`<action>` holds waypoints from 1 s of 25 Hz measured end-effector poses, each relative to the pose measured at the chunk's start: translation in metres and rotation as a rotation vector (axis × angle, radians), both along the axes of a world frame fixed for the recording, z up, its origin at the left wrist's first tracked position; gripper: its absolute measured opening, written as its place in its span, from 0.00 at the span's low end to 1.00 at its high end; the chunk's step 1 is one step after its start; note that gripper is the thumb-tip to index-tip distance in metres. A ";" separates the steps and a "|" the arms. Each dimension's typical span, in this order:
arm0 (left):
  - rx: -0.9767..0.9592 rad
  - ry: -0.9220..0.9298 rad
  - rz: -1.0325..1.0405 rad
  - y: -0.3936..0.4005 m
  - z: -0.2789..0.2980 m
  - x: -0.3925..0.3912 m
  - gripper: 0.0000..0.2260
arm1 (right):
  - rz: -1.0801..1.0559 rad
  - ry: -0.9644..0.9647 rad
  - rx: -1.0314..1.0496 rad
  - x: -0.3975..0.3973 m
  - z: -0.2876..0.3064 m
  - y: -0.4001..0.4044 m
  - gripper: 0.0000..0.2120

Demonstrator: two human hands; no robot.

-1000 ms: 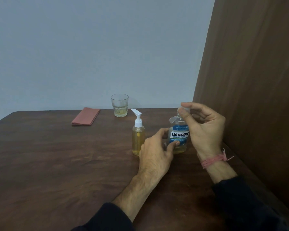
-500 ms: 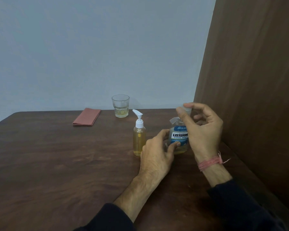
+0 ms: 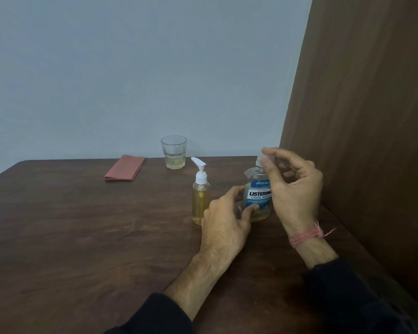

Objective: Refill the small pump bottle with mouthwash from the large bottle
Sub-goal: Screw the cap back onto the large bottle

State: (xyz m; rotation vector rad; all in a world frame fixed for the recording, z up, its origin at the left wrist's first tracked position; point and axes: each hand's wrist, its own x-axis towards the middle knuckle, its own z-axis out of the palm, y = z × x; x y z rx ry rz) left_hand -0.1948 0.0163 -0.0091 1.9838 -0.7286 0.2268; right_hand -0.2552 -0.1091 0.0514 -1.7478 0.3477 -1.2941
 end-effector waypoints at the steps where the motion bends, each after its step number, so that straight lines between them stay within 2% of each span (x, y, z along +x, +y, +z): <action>1: 0.006 -0.006 0.002 0.000 0.001 -0.001 0.21 | -0.009 -0.008 -0.002 0.000 0.000 0.001 0.10; 10: 0.036 -0.023 0.036 0.000 0.001 0.000 0.23 | -0.129 -0.031 0.002 -0.001 0.001 0.007 0.12; 20: 0.048 -0.027 0.024 -0.001 0.000 0.001 0.26 | -0.151 -0.017 -0.041 0.000 0.000 0.010 0.13; 25: 0.092 -0.012 0.022 0.001 0.005 0.001 0.30 | -0.136 -0.032 -0.083 -0.002 0.002 0.013 0.14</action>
